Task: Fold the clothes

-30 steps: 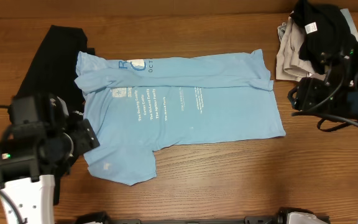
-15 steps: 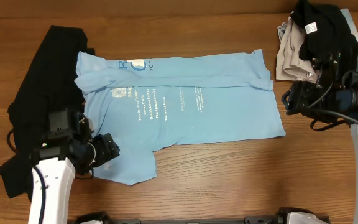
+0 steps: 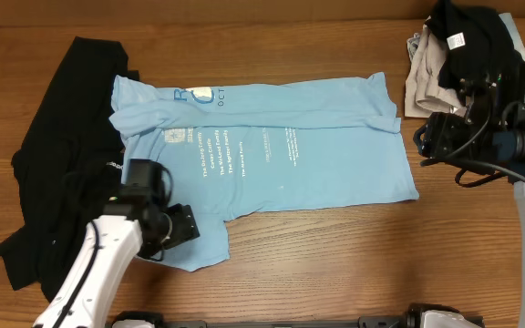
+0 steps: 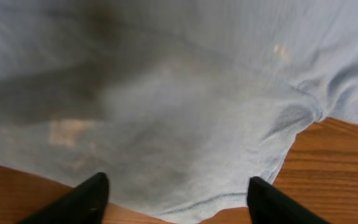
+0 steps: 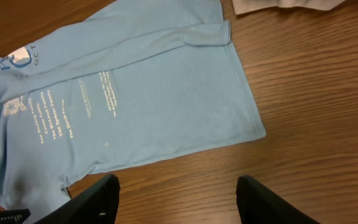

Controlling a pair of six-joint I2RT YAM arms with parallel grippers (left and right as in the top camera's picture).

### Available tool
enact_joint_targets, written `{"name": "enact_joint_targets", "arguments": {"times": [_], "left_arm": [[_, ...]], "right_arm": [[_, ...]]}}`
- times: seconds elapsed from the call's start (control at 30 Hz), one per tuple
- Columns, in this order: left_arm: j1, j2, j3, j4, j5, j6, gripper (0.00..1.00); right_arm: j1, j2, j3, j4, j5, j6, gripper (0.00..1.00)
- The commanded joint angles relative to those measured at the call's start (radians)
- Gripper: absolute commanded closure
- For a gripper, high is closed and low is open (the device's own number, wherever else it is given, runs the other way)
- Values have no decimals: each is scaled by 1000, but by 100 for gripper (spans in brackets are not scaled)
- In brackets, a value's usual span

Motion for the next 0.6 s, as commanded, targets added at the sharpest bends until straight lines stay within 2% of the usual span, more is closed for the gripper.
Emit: {"name": "enact_joint_targets", "arguments": {"times": [0.0,0.1,0.3,0.57], "left_arm": [[-51,37,-9,-17,-48,-125,35],[-68,70,-12,-35,-49,-164,42],[-69,121,-12,-30,-47,-164,51],[-89,182,-13,-50,-33,-164,52]], "right_arm": [[-4,-8,-3,9,29,-1,35],[-4,-8,-3,12,35,-1,33],[-4,-8,-3,20,35,-1,33],[-4,-3,-3,31,35,-1,32]]}}
